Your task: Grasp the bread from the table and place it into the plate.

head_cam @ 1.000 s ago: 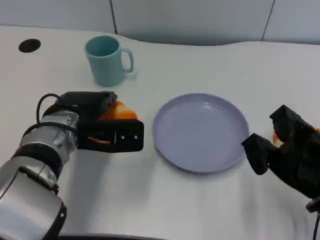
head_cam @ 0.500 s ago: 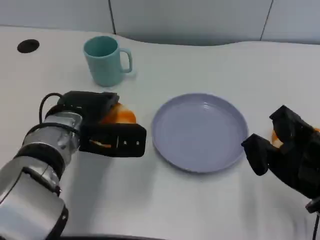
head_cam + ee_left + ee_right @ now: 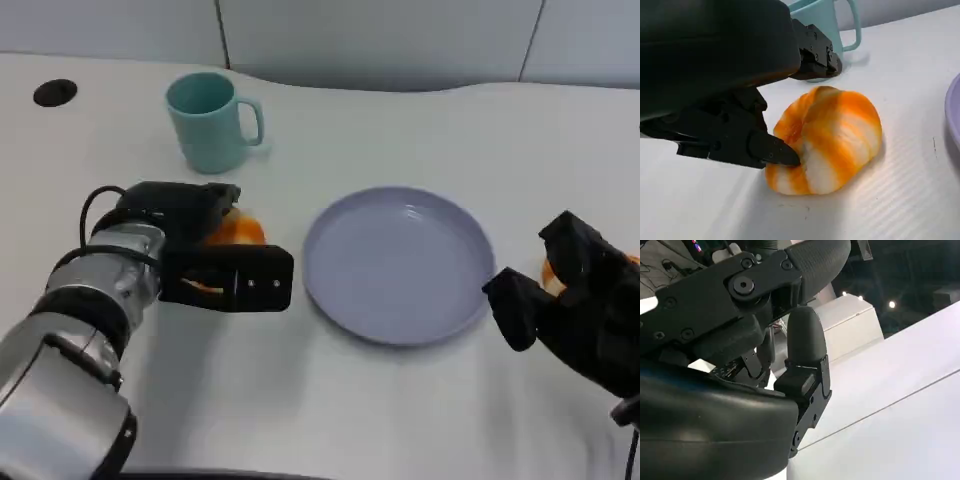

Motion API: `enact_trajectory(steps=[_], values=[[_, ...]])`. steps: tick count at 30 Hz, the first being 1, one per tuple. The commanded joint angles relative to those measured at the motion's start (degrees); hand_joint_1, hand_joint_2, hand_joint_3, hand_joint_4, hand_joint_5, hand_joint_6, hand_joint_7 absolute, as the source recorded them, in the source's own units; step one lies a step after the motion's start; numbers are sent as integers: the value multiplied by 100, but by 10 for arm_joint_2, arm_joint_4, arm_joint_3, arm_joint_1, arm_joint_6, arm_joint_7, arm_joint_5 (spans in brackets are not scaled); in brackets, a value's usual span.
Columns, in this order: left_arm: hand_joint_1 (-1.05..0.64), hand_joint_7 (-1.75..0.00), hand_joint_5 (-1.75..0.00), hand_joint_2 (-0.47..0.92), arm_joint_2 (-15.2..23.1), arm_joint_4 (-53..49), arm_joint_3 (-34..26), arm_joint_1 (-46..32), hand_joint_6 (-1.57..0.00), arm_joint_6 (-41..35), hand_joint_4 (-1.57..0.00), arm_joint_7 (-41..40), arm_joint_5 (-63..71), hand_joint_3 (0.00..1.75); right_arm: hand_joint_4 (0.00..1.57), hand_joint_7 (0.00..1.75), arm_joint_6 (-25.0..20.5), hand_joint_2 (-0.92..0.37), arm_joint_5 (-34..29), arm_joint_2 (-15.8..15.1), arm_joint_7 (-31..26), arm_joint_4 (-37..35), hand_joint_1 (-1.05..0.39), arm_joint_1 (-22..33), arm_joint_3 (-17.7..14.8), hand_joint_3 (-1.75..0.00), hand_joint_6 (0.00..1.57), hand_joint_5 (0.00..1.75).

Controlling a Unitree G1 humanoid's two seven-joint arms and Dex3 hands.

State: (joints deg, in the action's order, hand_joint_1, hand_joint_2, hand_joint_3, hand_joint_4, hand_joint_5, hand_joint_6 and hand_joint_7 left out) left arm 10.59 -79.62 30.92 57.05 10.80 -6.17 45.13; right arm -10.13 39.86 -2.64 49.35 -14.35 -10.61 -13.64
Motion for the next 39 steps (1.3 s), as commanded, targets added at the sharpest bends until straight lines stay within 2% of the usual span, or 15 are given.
enact_trajectory(steps=[1,5,9,10,12,16,21,24,27,30,31,33,35,37,39], values=[[6,-3,-22,92,5,-4,-8,-2,-112,1,-114,14,-11,4,88,175,3,-85,2,-5,-4,4,-40,2,-5,0,66,175],[5,-2,-19,92,6,-3,-7,-3,-110,7,-113,11,-12,6,88,175,3,-84,0,-4,-13,14,-41,7,-4,0,67,175],[7,-2,-52,92,6,-3,-11,-1,-119,8,-105,10,-17,2,88,175,4,-85,2,-5,-9,12,-40,6,-4,0,66,175],[9,-12,-99,92,6,-3,-16,0,-122,10,-90,12,-21,1,87,175,6,-85,2,-4,-6,9,-40,5,-4,0,66,175],[13,-99,-156,88,9,0,-31,4,-84,26,-74,8,-35,1,87,175,7,-85,4,-6,0,3,-41,1,-5,-1,66,175],[17,-129,-174,87,11,2,-49,8,-72,38,-79,9,-52,0,87,173,8,-85,4,-6,3,-1,-41,-2,-7,-1,68,175],[17,-133,-175,87,9,4,-54,12,-70,43,-80,12,-61,0,88,173,7,-85,4,-6,1,0,-41,0,-7,-1,69,175],[17,-49,-150,88,6,7,-62,16,-97,52,-81,15,-70,0,87,174,4,-86,4,-6,-4,5,-41,2,-8,0,67,175],[20,-141,-172,87,8,8,-63,12,-68,61,-76,15,-73,0,87,175,2,-85,6,-5,-3,4,-40,2,-7,0,67,175],[20,-169,-174,87,9,7,-65,12,-57,63,-77,16,-75,0,87,175,1,-85,6,-6,-2,3,-40,2,-7,0,67,175],[20,-170,-174,87,8,7,-64,12,-57,60,-77,16,-74,0,87,175,1,-85,5,-7,-5,5,-40,2,-7,0,67,175],[18,-91,-162,87,7,7,-62,13,-83,60,-77,15,-71,0,87,175,-3,-84,4,-8,-8,7,-41,2,-7,0,67,175],[16,-50,-152,87,7,7,-61,13,-102,61,-80,15,-71,0,87,175,-4,-85,4,-8,-9,9,-40,3,-7,0,67,175],[16,-38,-155,87,8,8,-61,14,-107,63,-79,12,-71,0,87,175,3,-85,0,-7,-11,10,-40,4,-5,0,67,175],[17,-88,-166,86,9,9,-65,14,-91,70,-74,5,-74,0,87,175,1,-85,1,-6,-13,11,-40,5,-5,0,67,175]])
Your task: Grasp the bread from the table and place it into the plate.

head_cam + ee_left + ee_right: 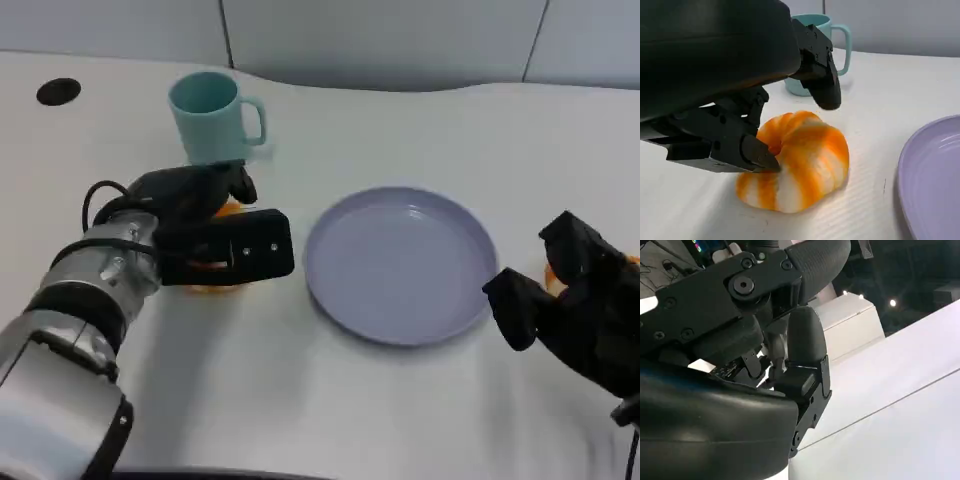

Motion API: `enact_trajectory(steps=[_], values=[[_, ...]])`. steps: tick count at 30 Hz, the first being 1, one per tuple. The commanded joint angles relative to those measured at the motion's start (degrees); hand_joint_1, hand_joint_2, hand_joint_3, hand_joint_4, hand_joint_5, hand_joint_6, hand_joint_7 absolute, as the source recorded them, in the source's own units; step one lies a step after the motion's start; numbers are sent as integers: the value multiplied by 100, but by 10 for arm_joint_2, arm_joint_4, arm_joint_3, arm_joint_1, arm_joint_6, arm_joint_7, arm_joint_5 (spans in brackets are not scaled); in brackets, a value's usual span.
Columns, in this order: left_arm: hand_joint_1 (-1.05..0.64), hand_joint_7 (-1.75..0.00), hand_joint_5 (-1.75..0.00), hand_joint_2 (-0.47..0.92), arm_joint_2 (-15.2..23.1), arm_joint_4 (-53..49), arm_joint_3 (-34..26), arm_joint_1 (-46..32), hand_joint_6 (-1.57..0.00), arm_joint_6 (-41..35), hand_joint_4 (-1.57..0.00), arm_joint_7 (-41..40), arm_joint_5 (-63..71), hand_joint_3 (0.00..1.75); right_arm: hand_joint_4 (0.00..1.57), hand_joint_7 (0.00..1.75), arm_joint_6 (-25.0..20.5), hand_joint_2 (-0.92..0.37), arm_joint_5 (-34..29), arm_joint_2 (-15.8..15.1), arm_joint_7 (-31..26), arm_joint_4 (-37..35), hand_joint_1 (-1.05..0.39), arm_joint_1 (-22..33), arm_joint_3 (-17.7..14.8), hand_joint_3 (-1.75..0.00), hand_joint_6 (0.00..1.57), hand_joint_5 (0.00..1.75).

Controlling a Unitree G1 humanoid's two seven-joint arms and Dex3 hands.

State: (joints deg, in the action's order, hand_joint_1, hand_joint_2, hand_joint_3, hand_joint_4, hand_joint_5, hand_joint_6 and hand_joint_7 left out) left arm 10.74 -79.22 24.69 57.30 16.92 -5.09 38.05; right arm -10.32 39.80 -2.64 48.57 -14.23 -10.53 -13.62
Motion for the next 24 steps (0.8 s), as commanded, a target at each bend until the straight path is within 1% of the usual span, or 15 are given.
enact_trajectory(steps=[1,4,5,6,8,9,10,11,12,13,15,16,18,21,24], values=[[16,-105,-155,86,8,5,-5,11,-83,10,-76,-7,-6,0,87,175,1,-84,3,-6,-5,10,-40,4,-6,0,67,175],[15,-117,-149,86,9,6,-7,11,-79,13,-75,-14,-8,0,87,175,1,-84,4,-6,-5,7,-40,3,-6,0,67,175],[8,-149,-164,84,10,6,-5,11,-62,14,-68,-18,-6,0,87,175,2,-84,2,-6,-6,7,-41,3,-5,0,67,175],[3,-160,-169,83,10,5,-1,12,-56,12,-65,-18,-3,0,87,175,4,-84,0,-6,-5,7,-41,3,-5,0,67,175],[-12,-135,-160,81,10,5,3,13,-63,9,-56,-16,0,0,87,175,7,-84,-1,-6,-4,6,-42,3,-4,0,67,175],[-14,-131,-158,81,11,3,16,15,-65,0,-55,-8,13,0,87,175,4,-85,2,-6,-5,7,-42,3,-5,0,67,175],[-32,-89,-107,84,11,1,33,18,-66,-10,-52,4,28,1,87,175,3,-84,3,-5,-3,5,-41,3,-6,0,67,175],[-54,-40,-51,89,11,-1,47,19,-64,-19,-51,19,41,5,87,175,5,-84,4,-5,1,3,-41,1,-6,0,67,175],[-63,-21,-29,91,10,-3,60,20,-61,-28,-48,33,52,7,87,175,6,-85,4,-5,3,1,-41,1,-6,-1,67,175],[-72,-11,-15,91,9,-3,66,20,-52,-33,-39,41,58,13,87,175,8,-85,4,-5,5,0,-41,1,-6,-1,67,175],[-83,-2,-3,92,8,-4,75,19,-39,-43,-26,52,66,21,87,175,4,-85,5,-6,3,2,-41,1,-6,0,67,175],[-85,-1,-2,92,7,-5,77,18,-36,-49,-23,59,67,23,87,175,4,-85,5,-7,4,2,-41,1,-6,0,67,175],[-92,0,0,92,6,-6,82,15,-22,-58,-11,66,71,34,86,174,6,-85,4,-6,7,1,-41,1,-6,-1,66,175],[-97,0,0,92,4,-7,85,13,-16,-65,-7,71,71,41,86,174,4,-85,3,-6,2,5,-41,2,-6,0,67,175],[-98,0,-1,92,3,-7,85,11,-15,-71,-8,74,69,42,87,173,3,-84,6,-5,2,3,-41,1,-7,0,68,175]])
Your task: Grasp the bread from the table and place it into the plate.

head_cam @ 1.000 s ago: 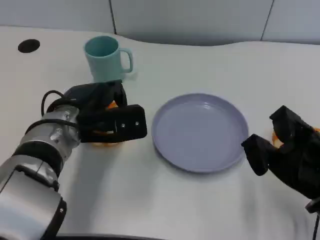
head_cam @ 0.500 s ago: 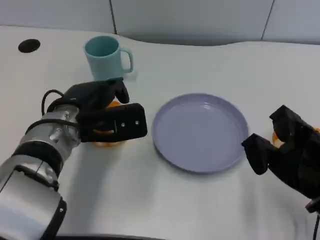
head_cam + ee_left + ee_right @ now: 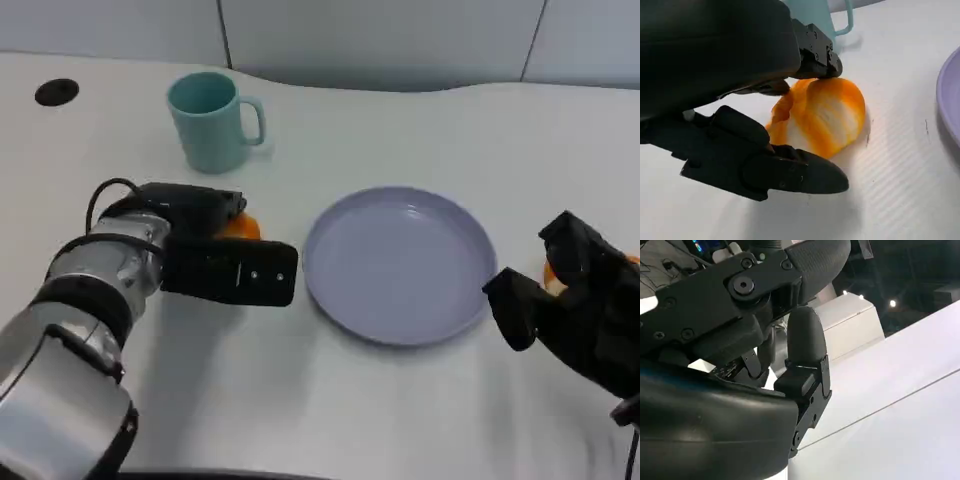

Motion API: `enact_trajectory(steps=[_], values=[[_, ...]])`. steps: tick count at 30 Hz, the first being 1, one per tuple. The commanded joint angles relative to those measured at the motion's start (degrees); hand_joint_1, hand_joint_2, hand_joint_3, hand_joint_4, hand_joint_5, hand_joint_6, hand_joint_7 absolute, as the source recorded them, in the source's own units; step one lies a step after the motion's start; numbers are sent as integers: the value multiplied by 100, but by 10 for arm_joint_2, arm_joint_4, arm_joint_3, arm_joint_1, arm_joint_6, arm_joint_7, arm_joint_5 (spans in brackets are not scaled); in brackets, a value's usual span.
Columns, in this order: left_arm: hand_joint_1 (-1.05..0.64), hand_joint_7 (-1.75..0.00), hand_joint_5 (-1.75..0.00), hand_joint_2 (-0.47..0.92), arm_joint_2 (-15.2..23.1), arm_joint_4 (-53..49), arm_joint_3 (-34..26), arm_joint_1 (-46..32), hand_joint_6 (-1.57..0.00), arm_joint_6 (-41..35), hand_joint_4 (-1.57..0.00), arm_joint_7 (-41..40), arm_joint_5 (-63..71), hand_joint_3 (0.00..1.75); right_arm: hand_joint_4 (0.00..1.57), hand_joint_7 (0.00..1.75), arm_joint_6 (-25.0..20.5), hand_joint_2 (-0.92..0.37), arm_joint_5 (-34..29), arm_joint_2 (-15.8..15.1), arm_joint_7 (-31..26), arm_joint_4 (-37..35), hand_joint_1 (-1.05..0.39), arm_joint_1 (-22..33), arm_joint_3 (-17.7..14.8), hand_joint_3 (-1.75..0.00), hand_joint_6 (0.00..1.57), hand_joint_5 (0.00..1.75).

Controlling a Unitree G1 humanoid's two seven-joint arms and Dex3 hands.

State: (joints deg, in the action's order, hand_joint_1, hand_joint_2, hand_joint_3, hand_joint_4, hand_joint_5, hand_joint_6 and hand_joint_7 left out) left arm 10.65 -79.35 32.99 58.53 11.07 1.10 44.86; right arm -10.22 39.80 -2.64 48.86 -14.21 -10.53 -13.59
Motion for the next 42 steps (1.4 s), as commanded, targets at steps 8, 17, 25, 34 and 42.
enact_trajectory(steps=[8,17,25,34,42], values=[[-86,-2,-3,92,4,-6,-5,-4,-20,-19,-14,13,-7,30,88,173,9,-85,4,-5,7,0,-41,1,-8,0,68,175],[-33,-11,-91,89,-1,-3,-23,-10,-94,-18,-68,-58,-18,2,88,175,5,-85,4,-8,6,4,-41,1,-6,0,67,175],[-13,-65,-151,87,-3,-4,-16,-13,-96,-17,-75,-80,-4,0,86,171,7,-86,8,-7,14,-3,-41,-2,-8,0,67,175],[-3,-65,-161,86,-3,-5,-11,-11,-92,-18,-69,-74,-1,0,87,173,4,-85,5,-6,3,4,-41,1,-7,0,68,175],[-1,-90,-161,84,-3,-4,-2,-9,-85,-19,-66,-89,7,0,88,175,10,-85,3,-6,6,0,-41,-1,-7,0,67,175]])
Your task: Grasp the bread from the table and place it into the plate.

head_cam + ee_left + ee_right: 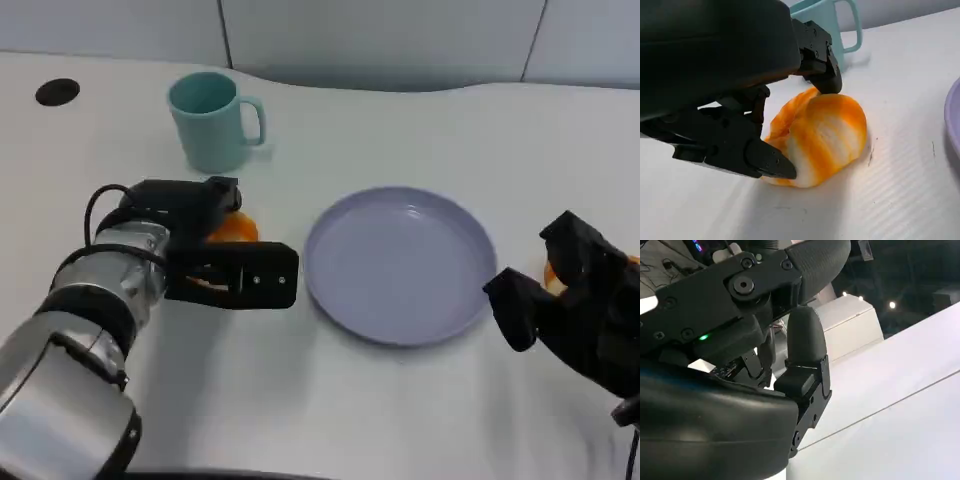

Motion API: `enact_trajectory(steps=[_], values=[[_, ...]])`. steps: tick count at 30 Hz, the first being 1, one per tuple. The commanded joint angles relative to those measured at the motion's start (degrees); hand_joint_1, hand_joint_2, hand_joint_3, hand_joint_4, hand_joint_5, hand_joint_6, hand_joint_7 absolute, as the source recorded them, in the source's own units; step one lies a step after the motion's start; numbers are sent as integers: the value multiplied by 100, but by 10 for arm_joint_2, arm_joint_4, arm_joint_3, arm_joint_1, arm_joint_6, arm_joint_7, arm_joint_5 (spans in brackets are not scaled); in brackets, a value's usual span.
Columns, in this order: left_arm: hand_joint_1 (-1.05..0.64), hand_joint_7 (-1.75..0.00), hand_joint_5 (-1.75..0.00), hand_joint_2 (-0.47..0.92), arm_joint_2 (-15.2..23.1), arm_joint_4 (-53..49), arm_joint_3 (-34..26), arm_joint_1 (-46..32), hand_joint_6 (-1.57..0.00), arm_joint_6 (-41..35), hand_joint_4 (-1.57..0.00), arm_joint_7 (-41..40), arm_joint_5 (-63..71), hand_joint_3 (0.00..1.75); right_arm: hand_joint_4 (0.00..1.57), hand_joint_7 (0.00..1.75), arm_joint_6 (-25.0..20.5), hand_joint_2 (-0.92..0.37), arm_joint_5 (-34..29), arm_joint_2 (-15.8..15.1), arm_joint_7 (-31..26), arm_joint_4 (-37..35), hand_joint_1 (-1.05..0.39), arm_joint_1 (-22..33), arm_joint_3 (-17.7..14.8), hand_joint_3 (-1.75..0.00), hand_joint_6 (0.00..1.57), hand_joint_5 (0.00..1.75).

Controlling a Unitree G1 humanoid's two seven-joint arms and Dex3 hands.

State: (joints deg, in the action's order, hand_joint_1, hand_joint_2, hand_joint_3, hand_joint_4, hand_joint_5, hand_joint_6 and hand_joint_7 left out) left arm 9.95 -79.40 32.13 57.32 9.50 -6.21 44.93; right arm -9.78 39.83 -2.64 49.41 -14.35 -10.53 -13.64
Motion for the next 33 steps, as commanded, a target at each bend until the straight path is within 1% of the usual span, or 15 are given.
enact_trajectory(steps=[1,2,4,6,8,11,12,13,16,17,19,24,26,29,33], values=[[-3,-103,-165,84,4,-4,8,3,-83,-3,-68,-22,8,0,88,174,5,-85,4,-6,1,1,-41,-1,-7,0,67,175],[-3,-109,-167,83,4,-4,12,4,-82,-4,-68,-25,11,0,88,174,4,-85,4,-6,1,1,-41,-1,-7,0,67,175],[-9,-94,-155,83,3,-4,17,5,-90,-7,-73,-27,13,0,88,174,5,-85,4,-5,0,1,-41,0,-7,0,68,175],[-11,-89,-151,83,3,-5,21,7,-93,-11,-75,-27,18,0,88,174,4,-85,4,-6,-1,3,-41,0,-7,0,68,175],[-16,-70,-134,84,2,-5,26,9,-103,-15,-83,-26,23,0,88,174,2,-85,3,-7,-3,6,-41,1,-6,0,68,175],[-18,-62,-128,84,2,-5,29,10,-107,-17,-85,-22,24,0,89,175,3,-85,4,-5,-1,5,-42,1,-6,0,68,175],[-18,-46,-114,85,2,-5,30,11,-108,-17,-87,-20,25,0,88,175,5,-85,3,-5,0,4,-41,1,-6,0,68,175],[-17,-29,-109,86,2,-5,30,12,-117,-16,-89,-19,25,0,88,175,7,-85,3,-4,0,4,-42,1,-6,0,67,175],[-16,-16,-106,86,2,-5,30,12,-124,-15,-90,-17,23,0,88,175,6,-85,3,-4,-1,5,-42,1,-6,0,67,175],[-16,-11,-99,86,2,-5,30,12,-125,-14,-94,-15,22,0,88,175,5,-85,3,-4,-1,6,-42,2,-6,0,67,175],[-15,-5,-91,85,2,-5,29,12,-125,-14,-97,-13,20,0,88,175,4,-85,3,-5,-3,7,-42,2,-5,0,67,175],[-15,-1,-87,87,2,-6,31,12,-122,-14,-94,0,21,1,88,171,4,-85,5,-5,1,3,-43,1,-6,0,69,175],[-16,-1,-71,88,2,-5,31,12,-118,-12,-97,6,20,0,88,174,-2,-84,5,-5,-6,9,-42,3,-5,0,68,175],[-19,0,-29,90,2,-5,33,12,-108,-11,-108,13,21,0,88,175,-6,-84,7,-6,-7,13,-41,3,-5,0,68,175],[-18,0,-12,90,2,-5,29,10,-104,-8,-111,17,16,0,88,175,0,-85,7,-5,0,6,-41,0,-6,-1,67,175]])
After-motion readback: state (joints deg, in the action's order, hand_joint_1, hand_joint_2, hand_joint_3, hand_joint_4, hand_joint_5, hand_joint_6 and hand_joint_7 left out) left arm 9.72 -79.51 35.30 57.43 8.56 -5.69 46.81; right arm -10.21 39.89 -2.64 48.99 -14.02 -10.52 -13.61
